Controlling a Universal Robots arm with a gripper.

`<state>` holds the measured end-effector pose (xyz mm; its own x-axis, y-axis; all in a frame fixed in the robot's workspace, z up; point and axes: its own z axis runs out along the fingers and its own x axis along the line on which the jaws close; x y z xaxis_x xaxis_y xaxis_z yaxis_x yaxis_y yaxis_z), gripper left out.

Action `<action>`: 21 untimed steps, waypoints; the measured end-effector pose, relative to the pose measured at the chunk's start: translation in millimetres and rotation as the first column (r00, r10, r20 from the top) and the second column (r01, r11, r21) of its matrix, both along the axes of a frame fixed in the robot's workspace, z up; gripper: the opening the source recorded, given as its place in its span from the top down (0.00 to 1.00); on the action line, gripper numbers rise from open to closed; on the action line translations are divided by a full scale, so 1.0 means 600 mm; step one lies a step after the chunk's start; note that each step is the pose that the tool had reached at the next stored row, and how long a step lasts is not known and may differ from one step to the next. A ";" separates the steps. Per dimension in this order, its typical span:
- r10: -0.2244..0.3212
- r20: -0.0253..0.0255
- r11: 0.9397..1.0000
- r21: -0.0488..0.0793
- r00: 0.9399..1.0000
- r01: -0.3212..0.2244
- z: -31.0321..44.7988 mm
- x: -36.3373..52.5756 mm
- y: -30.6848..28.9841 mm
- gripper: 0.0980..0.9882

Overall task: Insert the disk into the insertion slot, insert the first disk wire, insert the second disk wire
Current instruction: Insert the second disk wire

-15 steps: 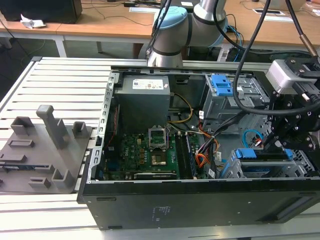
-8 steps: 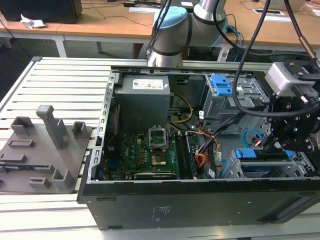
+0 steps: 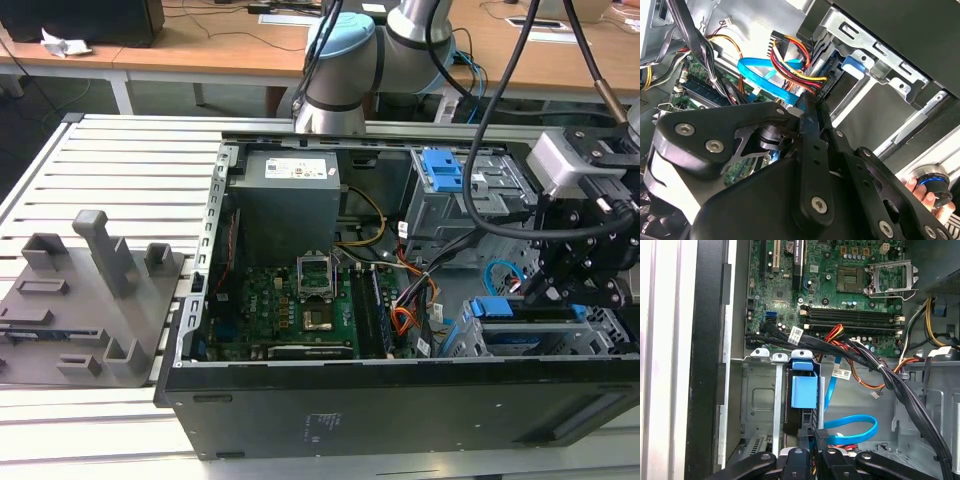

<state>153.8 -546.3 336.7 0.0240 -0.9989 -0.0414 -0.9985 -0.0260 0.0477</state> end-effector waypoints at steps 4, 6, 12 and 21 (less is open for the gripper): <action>0.000 0.000 1.000 0.000 1.000 0.000 -0.001 0.000 0.0000 0.93; 0.000 0.000 1.000 0.002 1.000 0.000 -0.003 0.000 0.0001 0.92; 0.000 0.000 1.000 0.000 1.000 0.000 0.039 0.000 0.0015 0.85; 0.000 0.003 1.000 -0.003 1.000 0.000 0.056 -0.036 0.0056 0.99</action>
